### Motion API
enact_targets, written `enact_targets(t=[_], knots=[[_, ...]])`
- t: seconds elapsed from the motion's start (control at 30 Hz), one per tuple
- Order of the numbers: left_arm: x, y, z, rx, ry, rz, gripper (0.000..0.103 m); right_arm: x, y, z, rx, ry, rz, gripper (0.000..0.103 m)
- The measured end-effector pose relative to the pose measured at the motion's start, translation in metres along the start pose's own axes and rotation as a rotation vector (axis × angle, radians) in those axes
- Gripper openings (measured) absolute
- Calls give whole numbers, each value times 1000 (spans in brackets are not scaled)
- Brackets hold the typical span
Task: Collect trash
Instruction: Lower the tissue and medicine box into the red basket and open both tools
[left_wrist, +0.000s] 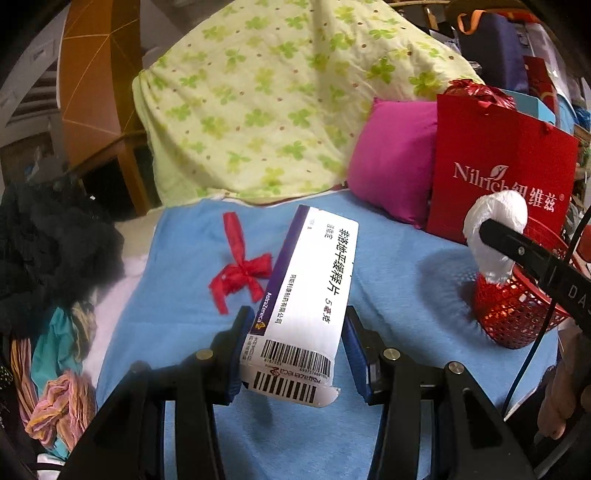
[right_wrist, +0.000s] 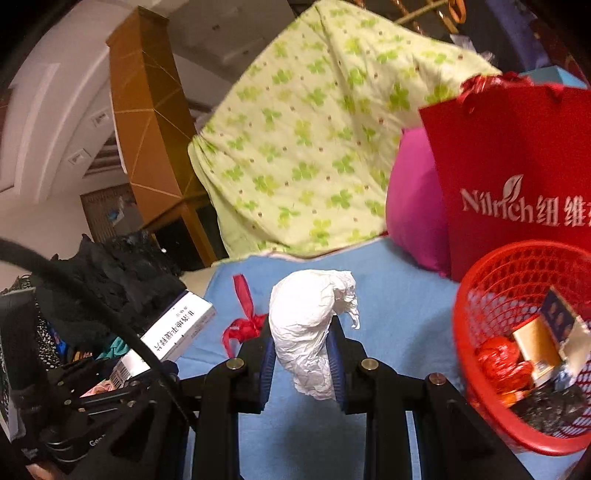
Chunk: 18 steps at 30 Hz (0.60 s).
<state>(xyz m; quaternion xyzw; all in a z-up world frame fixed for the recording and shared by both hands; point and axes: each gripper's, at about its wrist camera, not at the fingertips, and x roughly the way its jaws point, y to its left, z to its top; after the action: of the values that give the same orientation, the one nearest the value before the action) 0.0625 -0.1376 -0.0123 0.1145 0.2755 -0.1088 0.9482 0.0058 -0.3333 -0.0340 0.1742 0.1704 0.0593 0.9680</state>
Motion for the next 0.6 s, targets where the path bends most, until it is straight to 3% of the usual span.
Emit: enact_targets(t=[0.6], knots=[[-3, -38, 11, 67, -11, -20, 50, -22, -26, 8, 29, -66, -20, 28]])
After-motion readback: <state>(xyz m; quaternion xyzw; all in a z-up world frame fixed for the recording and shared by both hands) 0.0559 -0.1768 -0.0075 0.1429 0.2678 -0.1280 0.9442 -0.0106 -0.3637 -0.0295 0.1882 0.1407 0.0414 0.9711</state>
